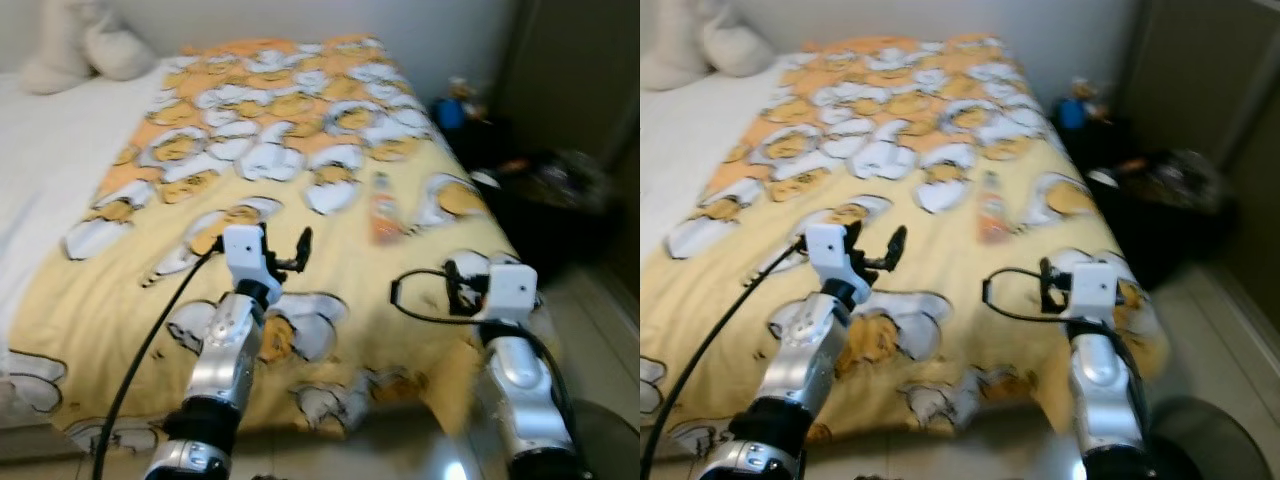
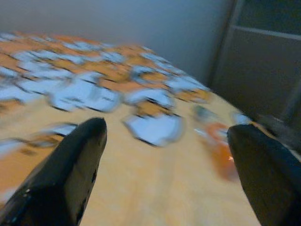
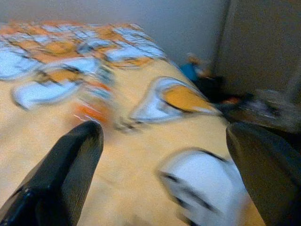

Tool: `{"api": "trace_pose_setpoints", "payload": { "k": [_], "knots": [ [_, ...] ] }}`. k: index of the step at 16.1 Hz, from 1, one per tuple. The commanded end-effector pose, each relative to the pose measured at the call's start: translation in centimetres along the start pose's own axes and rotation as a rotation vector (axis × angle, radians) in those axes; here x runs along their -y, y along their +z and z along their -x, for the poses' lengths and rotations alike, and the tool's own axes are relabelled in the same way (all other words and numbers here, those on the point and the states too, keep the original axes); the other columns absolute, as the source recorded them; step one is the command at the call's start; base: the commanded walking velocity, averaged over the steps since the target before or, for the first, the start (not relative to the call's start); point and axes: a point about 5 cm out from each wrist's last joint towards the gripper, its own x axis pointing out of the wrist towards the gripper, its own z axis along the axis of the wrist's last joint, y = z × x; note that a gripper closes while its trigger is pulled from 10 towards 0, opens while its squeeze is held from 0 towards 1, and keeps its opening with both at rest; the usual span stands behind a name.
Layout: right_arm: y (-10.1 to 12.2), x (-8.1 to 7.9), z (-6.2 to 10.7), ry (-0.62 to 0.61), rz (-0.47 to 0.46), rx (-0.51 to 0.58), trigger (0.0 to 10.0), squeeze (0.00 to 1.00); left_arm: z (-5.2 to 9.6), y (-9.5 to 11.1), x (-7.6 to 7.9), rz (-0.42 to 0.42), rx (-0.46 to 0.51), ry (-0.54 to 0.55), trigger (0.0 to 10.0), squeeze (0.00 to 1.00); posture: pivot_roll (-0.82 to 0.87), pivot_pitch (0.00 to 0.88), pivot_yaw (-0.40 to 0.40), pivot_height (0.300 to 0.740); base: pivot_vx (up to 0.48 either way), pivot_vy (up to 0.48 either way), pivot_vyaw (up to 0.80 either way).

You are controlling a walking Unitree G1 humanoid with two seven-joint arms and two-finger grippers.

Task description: Clean up the room

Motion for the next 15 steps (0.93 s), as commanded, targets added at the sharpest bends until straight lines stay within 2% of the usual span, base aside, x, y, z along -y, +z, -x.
{"api": "trace_pose_setpoints", "payload": {
  "k": [1,6,9,10,12,13,14,15],
  "knots": [
    [0.1,0.5,0.1,-0.002,0.027,0.003,10.0,0.00,-0.5,0.5,0.8,-0.004,0.018,-0.018,10.0,0.00,-0.22,0.000,0.091,0.740,0.480,0.000,0.00],
    [0.0,0.4,0.8,0.016,0.036,0.019,10.0,0.00,-1.0,0.5,2.1,-0.017,0.013,-0.056,10.0,0.00,-0.24,0.000,0.099,0.740,0.480,0.000,-0.66],
    [1.8,-0.1,-1.0,0.038,0.012,0.052,10.0,0.00,-1.5,0.6,1.6,-0.033,0.000,-0.007,10.0,0.00,-0.23,0.000,0.099,0.740,0.000,0.000,0.00],
    [1.9,-0.1,-1.0,0.040,0.010,0.053,10.0,0.00,-1.5,0.6,1.6,-0.034,0.001,-0.007,10.0,0.00,-0.23,0.000,0.099,0.740,0.000,0.000,0.00],
    [3.6,-0.6,-3.3,0.030,-0.046,0.060,10.0,0.00,-1.4,0.8,1.6,-0.031,0.009,-0.007,10.0,0.00,-0.22,0.000,0.098,0.740,0.000,0.000,0.00],
    [4.1,-0.5,-4.2,0.018,-0.069,0.047,10.0,0.00,-1.4,1.0,1.4,-0.068,0.011,-0.013,10.0,0.00,-0.20,0.000,0.096,0.740,0.000,0.000,0.00],
    [4.5,-0.5,-5.2,0.009,-0.074,0.032,10.0,0.00,-1.4,1.4,1.3,-0.200,-0.003,-0.069,10.0,0.00,-0.19,0.000,0.092,0.740,0.000,0.000,0.00],
    [4.6,-0.5,-5.8,0.007,-0.073,0.012,10.0,0.00,-1.3,1.6,0.9,-0.234,-0.023,-0.101,10.0,0.00,-0.17,0.000,0.091,0.740,0.000,0.000,0.00]
  ]
}}
